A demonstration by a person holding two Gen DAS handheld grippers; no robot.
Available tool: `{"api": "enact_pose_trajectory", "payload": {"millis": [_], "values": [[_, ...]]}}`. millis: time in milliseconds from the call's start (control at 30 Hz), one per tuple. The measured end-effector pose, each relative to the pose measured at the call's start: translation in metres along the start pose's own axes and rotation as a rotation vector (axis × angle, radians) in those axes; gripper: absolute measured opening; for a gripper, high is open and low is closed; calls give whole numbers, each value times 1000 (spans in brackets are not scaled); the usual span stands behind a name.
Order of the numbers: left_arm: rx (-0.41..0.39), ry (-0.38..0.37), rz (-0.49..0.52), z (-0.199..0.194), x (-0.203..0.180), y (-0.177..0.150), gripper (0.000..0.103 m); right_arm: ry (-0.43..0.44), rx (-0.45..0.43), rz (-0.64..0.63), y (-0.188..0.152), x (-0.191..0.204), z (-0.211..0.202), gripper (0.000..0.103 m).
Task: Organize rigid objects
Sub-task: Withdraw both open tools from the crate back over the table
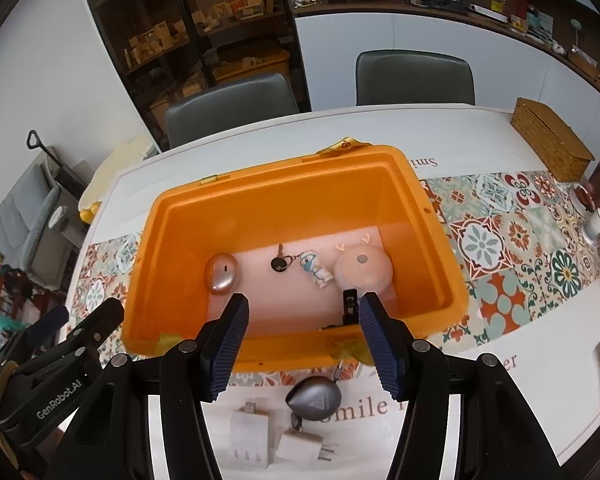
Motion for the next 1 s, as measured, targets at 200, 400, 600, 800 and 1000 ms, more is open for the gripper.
{"api": "enact_pose_trajectory", "payload": {"millis": [200, 400, 600, 800, 1000], "values": [[1, -7, -10, -8, 1, -11, 91, 10, -5, 13, -15, -4, -11, 58], [-4, 15, -11, -16, 4, -28, 91, 10, 6, 12, -33, -5, -14, 58], [18, 23, -20, -18, 9, -44, 91, 22, 27, 7, -53, -4, -15, 58], [40, 38, -30, -19, 11, -61, 91, 28, 62, -5, -70, -3, -12, 58], [75, 52, -45, -16, 16, -78, 91, 38, 100, -21, -84, 1, -4, 58]]}}
Point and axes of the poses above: each gripper's, at about its wrist camera, not at the fingertips, and z roughly the way its jaws point, x to its left, y to its top, the point moved 3 cm from there along z, roughly the way its jaws point, and after that the axes turned 1 degree about -y, right-handed, at the moved point
